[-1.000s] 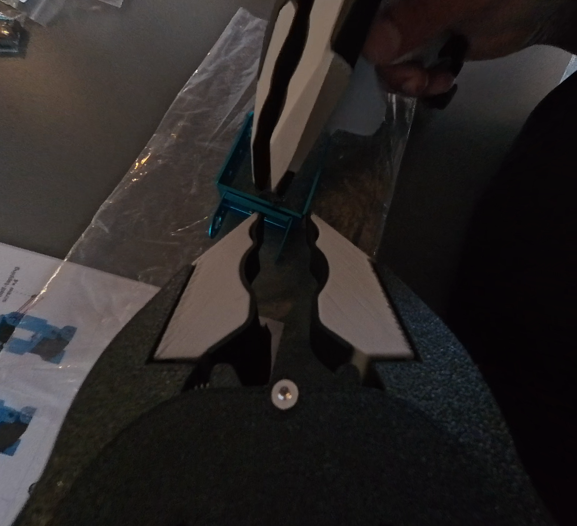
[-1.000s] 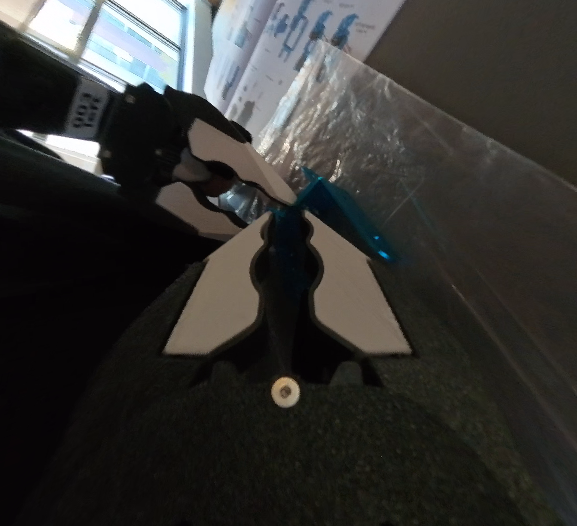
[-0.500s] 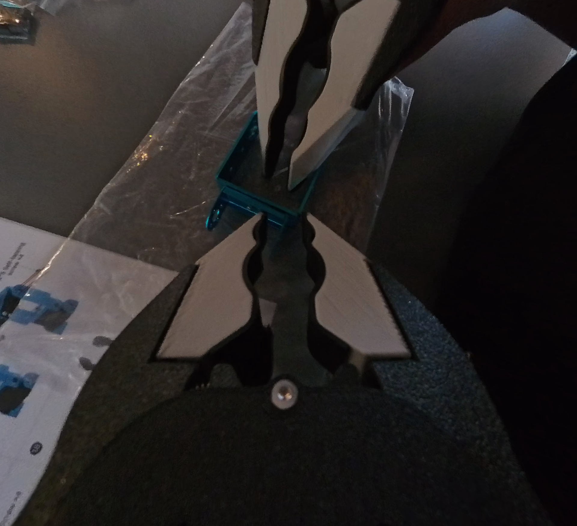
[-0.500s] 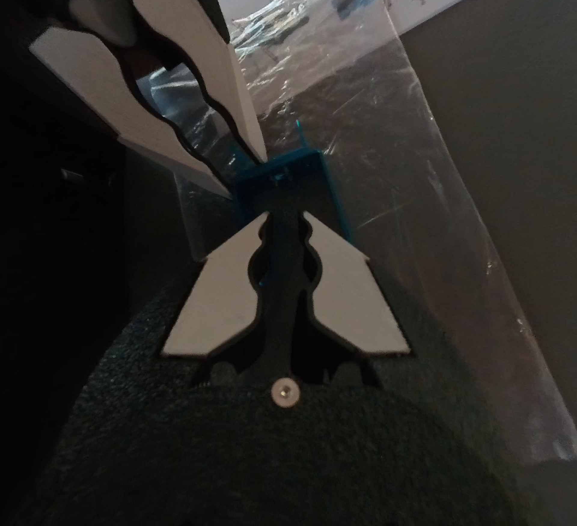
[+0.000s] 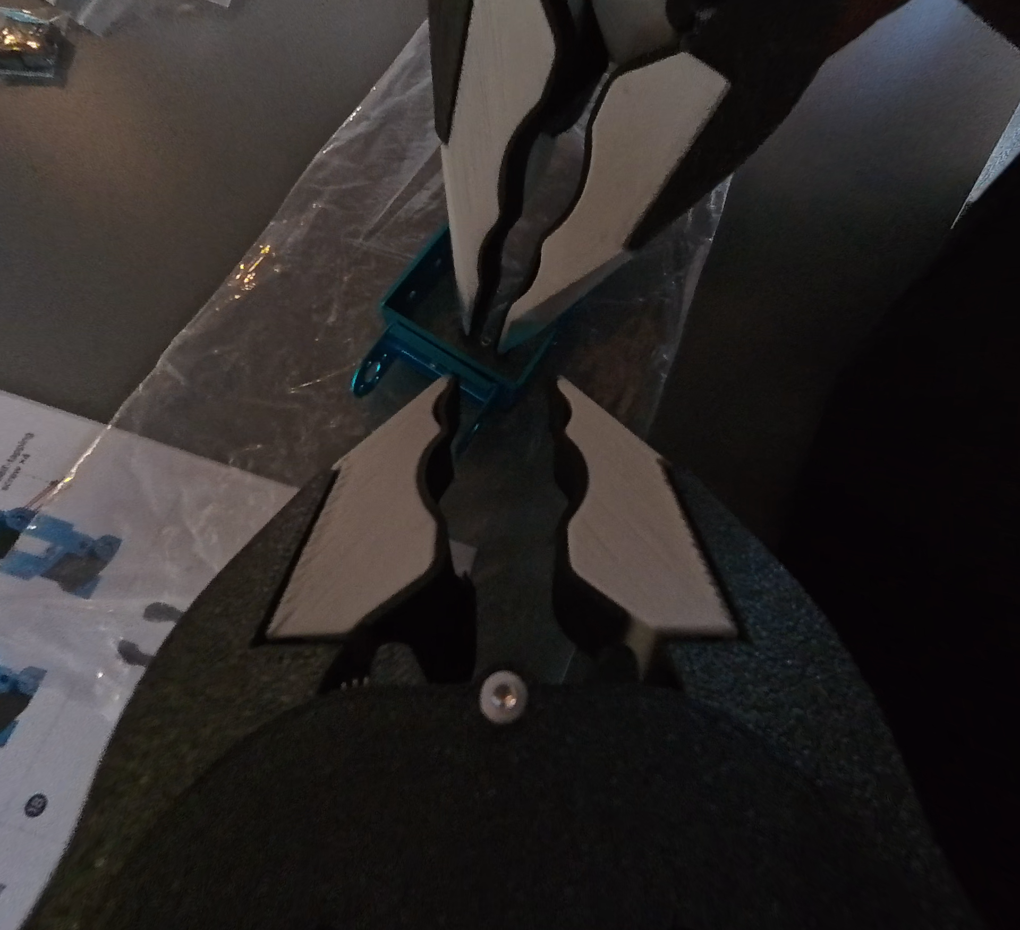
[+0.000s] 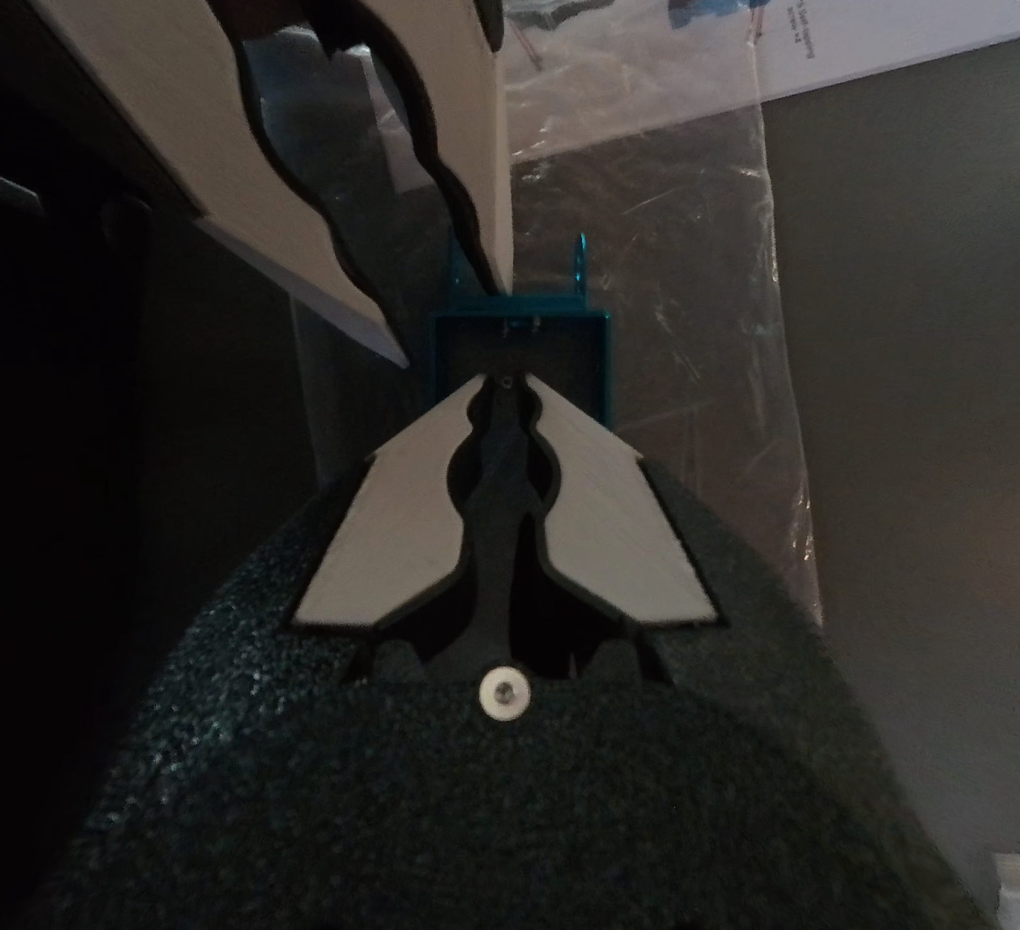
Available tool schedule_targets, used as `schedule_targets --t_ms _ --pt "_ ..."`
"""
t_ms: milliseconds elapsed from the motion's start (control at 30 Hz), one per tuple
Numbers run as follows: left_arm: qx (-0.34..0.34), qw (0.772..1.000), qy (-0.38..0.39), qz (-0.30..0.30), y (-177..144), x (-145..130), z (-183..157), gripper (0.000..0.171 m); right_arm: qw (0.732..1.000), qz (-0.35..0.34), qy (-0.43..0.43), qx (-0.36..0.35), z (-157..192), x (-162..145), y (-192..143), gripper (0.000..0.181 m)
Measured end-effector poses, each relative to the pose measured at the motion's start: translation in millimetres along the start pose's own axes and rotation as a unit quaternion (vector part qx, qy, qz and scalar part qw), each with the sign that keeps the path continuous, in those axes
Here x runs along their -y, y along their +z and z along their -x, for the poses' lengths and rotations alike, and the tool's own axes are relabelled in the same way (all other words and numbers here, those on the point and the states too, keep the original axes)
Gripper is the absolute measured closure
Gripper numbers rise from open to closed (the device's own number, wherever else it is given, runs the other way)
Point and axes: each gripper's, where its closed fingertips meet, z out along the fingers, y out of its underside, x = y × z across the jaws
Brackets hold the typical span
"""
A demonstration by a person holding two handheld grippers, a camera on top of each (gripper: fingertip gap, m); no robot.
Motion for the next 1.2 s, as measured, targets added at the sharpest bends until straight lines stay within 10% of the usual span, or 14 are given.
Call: schedule_targets --t_ms 533,1200 --pt "0.011 1.000 -0.006 -0.008 -5 -2 2 0.140 0.998 0.001 0.014 0.065 1 2 1 0.179" --pt "0.002 1.000 -0.003 0.011 4 -2 -1 0.135 0.983 -0.152 0.085 0.063 0 24 -12 0.179"
